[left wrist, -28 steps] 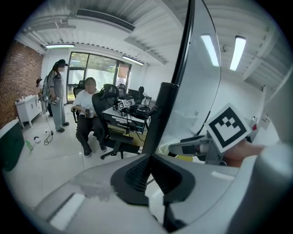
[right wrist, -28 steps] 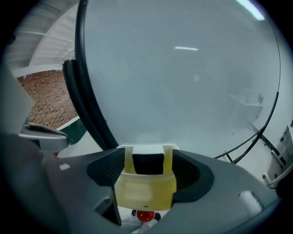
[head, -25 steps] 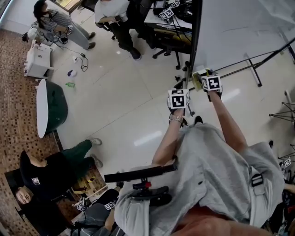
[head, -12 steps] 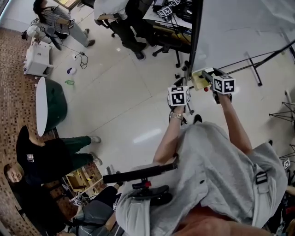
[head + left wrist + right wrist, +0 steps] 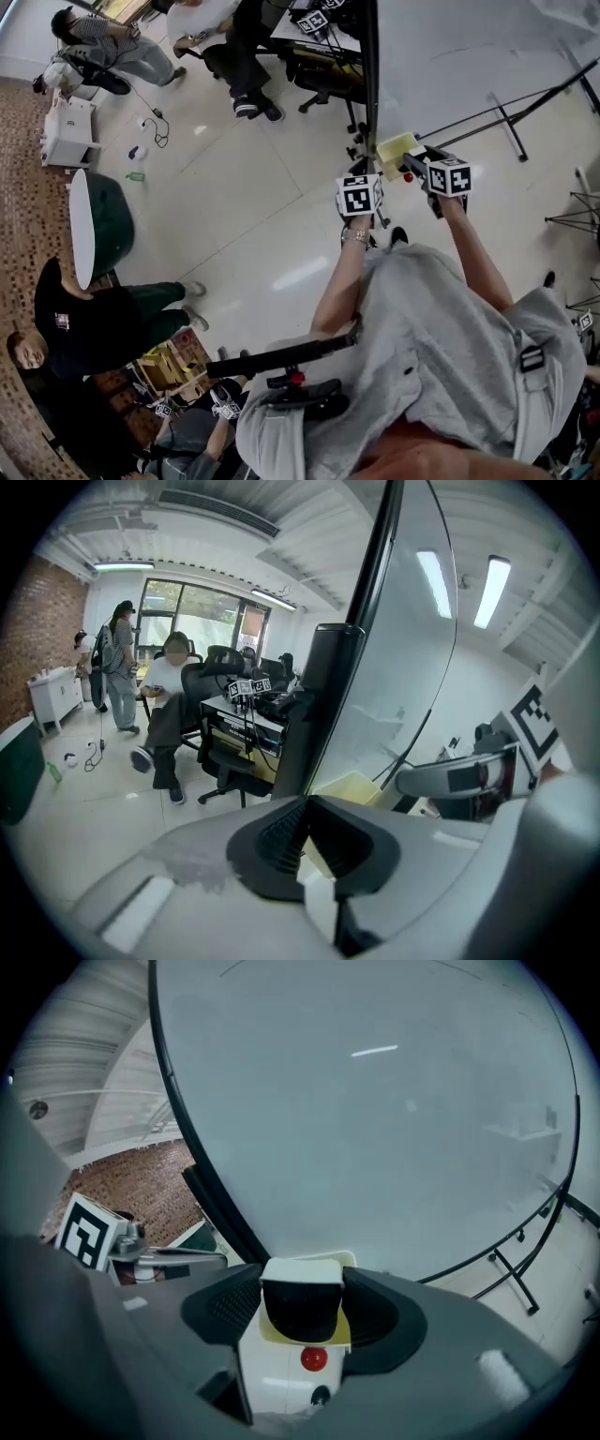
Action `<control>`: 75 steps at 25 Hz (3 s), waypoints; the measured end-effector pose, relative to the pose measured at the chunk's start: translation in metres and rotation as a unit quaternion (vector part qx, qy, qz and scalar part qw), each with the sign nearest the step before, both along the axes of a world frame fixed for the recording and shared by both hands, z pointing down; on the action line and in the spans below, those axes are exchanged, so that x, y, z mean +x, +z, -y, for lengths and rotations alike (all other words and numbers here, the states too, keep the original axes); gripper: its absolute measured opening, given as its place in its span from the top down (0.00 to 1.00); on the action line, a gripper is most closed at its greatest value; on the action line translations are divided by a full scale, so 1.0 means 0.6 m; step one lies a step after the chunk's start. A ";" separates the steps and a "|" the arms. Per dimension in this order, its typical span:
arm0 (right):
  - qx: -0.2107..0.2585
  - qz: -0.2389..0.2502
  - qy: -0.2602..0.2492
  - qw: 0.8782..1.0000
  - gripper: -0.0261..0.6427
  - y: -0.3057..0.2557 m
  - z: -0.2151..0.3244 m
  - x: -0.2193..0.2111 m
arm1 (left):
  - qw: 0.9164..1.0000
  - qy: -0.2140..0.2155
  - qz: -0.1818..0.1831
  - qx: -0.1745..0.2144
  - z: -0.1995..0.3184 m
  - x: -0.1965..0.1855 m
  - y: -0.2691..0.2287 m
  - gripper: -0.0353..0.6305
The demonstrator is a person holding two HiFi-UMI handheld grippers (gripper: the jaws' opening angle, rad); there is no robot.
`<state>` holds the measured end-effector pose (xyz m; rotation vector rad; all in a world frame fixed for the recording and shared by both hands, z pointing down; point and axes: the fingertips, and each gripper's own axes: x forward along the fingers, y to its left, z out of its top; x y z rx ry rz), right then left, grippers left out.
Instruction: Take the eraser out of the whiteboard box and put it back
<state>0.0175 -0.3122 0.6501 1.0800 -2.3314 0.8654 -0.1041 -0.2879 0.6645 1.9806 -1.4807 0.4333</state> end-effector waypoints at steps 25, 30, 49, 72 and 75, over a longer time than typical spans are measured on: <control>-0.005 -0.037 -0.075 0.997 0.95 0.082 -0.057 0.030 | 0.999 -0.030 0.015 -0.039 -0.054 0.112 0.045 0.94; -0.011 -0.014 -0.110 0.994 0.95 0.103 -0.079 -0.009 | 0.997 -0.037 0.022 -0.059 -0.092 0.109 0.073 0.94; 0.013 -0.028 -0.136 0.990 0.95 0.052 -0.387 -0.014 | 0.998 -0.045 -0.016 -0.040 -0.350 0.132 0.058 0.94; 0.045 -0.002 -0.157 0.987 0.95 -0.024 -0.335 0.010 | 0.998 -0.058 0.007 0.018 -0.304 0.169 -0.037 0.94; 0.045 0.001 -0.158 0.986 0.95 -0.032 -0.330 0.013 | 0.998 -0.059 0.009 0.020 -0.296 0.172 -0.046 0.94</control>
